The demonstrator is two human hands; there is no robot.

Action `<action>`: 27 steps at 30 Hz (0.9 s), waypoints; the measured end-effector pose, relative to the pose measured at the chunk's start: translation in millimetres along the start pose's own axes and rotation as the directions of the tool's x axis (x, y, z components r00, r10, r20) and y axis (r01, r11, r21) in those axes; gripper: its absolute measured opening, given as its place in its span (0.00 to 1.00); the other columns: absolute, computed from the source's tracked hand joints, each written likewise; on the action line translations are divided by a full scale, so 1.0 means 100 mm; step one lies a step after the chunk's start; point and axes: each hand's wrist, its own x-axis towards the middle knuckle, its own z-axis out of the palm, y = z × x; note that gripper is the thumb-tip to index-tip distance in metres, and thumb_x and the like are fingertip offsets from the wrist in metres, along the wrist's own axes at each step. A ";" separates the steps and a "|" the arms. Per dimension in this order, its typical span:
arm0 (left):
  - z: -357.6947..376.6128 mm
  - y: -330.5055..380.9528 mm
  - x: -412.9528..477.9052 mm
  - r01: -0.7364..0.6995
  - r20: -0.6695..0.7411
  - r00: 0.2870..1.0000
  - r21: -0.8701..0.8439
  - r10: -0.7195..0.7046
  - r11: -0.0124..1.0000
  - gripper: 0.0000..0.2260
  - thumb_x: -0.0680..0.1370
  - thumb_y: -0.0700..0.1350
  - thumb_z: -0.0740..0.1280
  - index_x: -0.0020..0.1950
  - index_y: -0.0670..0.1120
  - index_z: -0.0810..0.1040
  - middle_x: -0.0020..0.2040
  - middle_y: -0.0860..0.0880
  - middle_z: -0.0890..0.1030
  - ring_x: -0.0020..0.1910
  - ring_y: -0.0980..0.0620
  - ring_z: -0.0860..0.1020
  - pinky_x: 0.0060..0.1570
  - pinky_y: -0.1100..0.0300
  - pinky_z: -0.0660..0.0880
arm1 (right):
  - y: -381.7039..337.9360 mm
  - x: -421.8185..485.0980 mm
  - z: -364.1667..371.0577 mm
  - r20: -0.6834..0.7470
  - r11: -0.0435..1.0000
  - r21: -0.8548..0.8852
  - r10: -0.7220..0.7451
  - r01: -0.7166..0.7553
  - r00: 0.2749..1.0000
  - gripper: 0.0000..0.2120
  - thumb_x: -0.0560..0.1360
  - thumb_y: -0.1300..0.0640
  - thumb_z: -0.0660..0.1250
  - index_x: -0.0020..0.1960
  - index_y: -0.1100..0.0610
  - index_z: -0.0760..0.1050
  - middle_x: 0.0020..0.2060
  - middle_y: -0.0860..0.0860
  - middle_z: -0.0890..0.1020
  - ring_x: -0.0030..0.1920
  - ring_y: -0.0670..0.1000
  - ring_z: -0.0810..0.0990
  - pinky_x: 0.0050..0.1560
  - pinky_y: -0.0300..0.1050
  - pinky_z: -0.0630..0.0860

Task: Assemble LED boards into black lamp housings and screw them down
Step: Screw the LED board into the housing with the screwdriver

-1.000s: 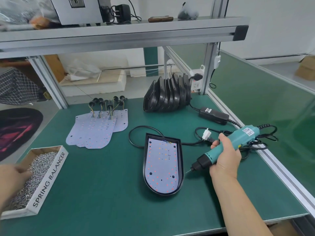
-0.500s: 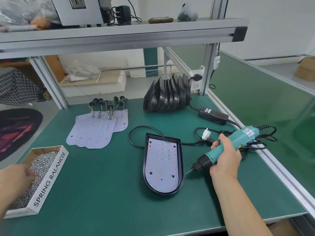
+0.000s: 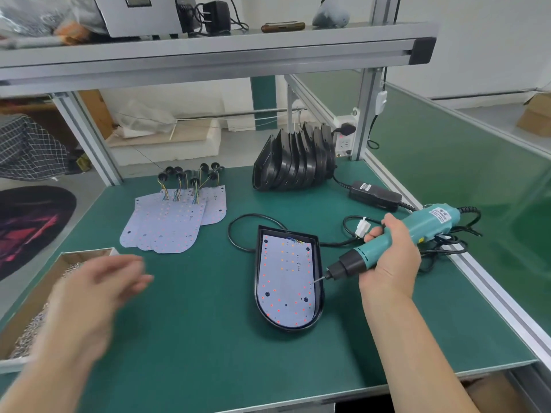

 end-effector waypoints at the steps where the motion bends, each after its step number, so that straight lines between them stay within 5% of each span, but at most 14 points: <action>1: 0.23 0.03 -0.17 0.025 0.127 0.992 -0.030 -0.021 0.999 0.03 0.76 0.34 0.70 0.49 0.40 0.81 0.35 0.50 0.84 0.33 0.56 0.83 0.38 0.66 0.80 | 0.00 -0.05 0.05 0.015 1.000 0.013 0.010 -0.010 1.000 0.07 0.75 0.60 0.71 0.47 0.56 0.73 0.26 0.46 0.76 0.28 0.44 0.76 0.34 0.37 0.76; 5: 0.96 0.12 -0.78 0.301 0.547 0.816 -0.125 -0.187 0.946 0.07 0.66 0.41 0.75 0.41 0.39 0.83 0.35 0.43 0.81 0.31 0.53 0.81 0.31 0.66 0.77 | -0.01 -0.25 0.19 0.086 0.999 0.034 0.023 -0.026 0.996 0.08 0.76 0.60 0.70 0.47 0.56 0.71 0.26 0.46 0.76 0.27 0.45 0.75 0.30 0.35 0.73; 10: 1.22 0.23 -0.92 0.485 0.702 0.664 -0.140 -0.259 0.863 0.04 0.68 0.38 0.72 0.41 0.38 0.85 0.37 0.42 0.81 0.33 0.52 0.81 0.33 0.66 0.79 | -0.04 -0.41 0.28 0.130 0.999 0.035 0.016 -0.021 0.991 0.07 0.77 0.60 0.69 0.46 0.55 0.70 0.25 0.45 0.76 0.25 0.43 0.74 0.28 0.34 0.72; 14: 1.26 0.26 -0.92 0.559 0.722 0.629 -0.162 -0.289 0.814 0.09 0.68 0.36 0.72 0.47 0.37 0.80 0.37 0.42 0.81 0.31 0.52 0.81 0.30 0.66 0.78 | -0.04 -0.44 0.28 0.126 0.999 0.035 0.033 -0.038 0.991 0.07 0.77 0.60 0.69 0.48 0.56 0.70 0.25 0.46 0.75 0.25 0.44 0.74 0.27 0.34 0.72; 20: 1.24 0.25 -0.91 0.626 0.744 0.596 -0.194 -0.302 0.755 0.01 0.69 0.37 0.73 0.37 0.40 0.82 0.37 0.42 0.80 0.30 0.54 0.79 0.29 0.68 0.77 | -0.08 -0.42 0.25 0.117 0.999 0.024 0.039 -0.042 0.992 0.08 0.76 0.59 0.70 0.49 0.56 0.70 0.26 0.47 0.75 0.26 0.45 0.73 0.28 0.34 0.72; 27: 1.23 0.24 -0.86 0.644 0.728 0.612 -0.230 -0.310 0.730 0.04 0.67 0.32 0.71 0.40 0.35 0.84 0.38 0.40 0.80 0.35 0.49 0.83 0.35 0.65 0.81 | -0.07 -0.40 0.22 0.132 0.998 0.000 0.054 -0.055 0.990 0.08 0.76 0.58 0.69 0.50 0.56 0.69 0.28 0.49 0.74 0.27 0.46 0.72 0.28 0.35 0.71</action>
